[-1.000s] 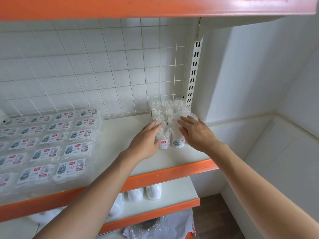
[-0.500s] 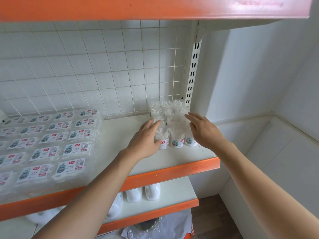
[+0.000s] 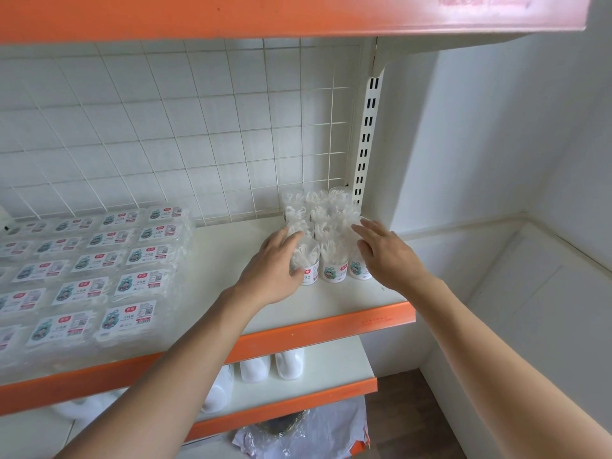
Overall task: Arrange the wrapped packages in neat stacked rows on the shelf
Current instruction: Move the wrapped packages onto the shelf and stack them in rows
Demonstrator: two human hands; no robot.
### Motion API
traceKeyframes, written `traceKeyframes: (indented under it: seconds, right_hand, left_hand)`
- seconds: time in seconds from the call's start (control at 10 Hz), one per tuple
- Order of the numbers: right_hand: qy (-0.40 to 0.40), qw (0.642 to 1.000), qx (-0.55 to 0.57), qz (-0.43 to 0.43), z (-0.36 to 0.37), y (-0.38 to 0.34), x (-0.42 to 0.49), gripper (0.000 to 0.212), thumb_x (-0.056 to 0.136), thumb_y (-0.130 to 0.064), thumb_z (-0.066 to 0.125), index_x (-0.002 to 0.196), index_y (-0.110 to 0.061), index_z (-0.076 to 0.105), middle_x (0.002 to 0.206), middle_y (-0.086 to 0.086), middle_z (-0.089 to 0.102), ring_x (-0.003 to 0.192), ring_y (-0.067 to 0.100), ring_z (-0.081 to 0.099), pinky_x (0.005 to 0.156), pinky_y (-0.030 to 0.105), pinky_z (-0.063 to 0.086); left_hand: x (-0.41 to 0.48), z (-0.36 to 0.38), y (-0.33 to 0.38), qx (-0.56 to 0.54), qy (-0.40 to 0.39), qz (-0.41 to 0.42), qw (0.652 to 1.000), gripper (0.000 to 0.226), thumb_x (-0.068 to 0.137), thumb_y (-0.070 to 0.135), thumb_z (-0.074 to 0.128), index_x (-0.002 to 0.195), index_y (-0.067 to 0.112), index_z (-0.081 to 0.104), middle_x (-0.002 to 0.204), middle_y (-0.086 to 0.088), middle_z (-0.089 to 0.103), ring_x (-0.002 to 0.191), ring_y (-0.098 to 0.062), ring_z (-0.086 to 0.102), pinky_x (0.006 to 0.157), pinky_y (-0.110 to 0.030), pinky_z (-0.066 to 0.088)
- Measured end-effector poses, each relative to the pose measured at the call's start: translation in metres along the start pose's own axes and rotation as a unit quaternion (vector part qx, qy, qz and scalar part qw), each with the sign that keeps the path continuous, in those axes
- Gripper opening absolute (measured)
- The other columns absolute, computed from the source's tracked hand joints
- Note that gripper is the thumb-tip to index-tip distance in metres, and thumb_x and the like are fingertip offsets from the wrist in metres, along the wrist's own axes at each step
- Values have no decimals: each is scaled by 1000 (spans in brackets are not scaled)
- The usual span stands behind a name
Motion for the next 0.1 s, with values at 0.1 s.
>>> traceKeyframes:
  seconds: [0.1]
  right_hand:
    - [11,1000,-15,-14,-3,-9,2,45,102,-33,37,146,-23,38,156,0,29,146,19,19,117,42,17]
  left_hand:
    - [-4,-10,2,16,23,1,1000,68,93,32,58,151,18,24,158,-4,15,146,-17,12,113,-33,24]
Point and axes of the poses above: each hand's wrist, its own x-axis towards the middle knuckle, its own z-axis out of the palm, y = z × x, the point moved 3 cm from there along x, towards the middle knuckle
